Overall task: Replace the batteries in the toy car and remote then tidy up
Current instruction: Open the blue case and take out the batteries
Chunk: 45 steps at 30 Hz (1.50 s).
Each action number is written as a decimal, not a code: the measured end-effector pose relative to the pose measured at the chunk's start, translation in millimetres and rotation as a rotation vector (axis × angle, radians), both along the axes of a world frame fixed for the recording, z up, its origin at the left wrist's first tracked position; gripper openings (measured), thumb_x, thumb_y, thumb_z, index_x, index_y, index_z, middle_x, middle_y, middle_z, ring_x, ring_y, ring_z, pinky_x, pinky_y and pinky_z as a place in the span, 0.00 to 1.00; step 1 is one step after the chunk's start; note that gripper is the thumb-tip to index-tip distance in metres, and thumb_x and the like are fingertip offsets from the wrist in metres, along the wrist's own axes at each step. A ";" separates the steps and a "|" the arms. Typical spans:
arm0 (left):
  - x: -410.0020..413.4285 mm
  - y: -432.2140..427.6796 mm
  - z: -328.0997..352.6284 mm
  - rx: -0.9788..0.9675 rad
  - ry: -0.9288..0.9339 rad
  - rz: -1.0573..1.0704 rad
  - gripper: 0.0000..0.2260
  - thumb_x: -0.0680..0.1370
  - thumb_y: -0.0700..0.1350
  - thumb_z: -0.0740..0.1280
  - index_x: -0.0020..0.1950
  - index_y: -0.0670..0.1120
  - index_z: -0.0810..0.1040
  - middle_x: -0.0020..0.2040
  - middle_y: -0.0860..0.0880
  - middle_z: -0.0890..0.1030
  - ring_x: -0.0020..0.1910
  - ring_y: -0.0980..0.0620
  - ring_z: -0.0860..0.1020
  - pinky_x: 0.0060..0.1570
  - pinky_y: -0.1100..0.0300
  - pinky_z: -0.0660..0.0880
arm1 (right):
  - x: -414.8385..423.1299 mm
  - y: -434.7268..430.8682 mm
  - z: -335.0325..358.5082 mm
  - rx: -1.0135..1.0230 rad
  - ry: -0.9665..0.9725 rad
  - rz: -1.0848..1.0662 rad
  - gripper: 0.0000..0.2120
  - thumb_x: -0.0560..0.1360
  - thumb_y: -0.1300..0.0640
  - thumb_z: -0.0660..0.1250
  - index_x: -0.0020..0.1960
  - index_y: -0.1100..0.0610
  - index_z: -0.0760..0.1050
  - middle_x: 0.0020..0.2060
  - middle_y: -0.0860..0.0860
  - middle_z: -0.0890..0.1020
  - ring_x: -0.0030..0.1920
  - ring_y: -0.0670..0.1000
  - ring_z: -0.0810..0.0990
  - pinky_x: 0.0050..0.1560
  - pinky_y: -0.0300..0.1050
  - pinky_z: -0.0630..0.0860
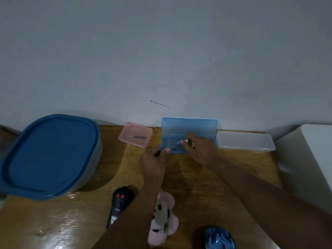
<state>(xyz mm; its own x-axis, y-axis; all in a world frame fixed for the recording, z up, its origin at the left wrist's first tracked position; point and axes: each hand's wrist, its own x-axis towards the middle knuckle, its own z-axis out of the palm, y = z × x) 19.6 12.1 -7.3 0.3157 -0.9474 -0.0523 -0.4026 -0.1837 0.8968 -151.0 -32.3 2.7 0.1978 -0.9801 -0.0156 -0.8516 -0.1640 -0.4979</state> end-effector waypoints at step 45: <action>0.1 -9.2 6.2 0.182 -0.035 -0.054 0.11 0.74 0.49 0.73 0.53 0.46 0.84 0.42 0.49 0.85 0.40 0.52 0.83 0.38 0.66 0.74 | -13.8 47.3 2.9 -0.319 0.031 0.053 0.13 0.77 0.47 0.60 0.53 0.54 0.77 0.52 0.52 0.77 0.54 0.53 0.74 0.53 0.50 0.75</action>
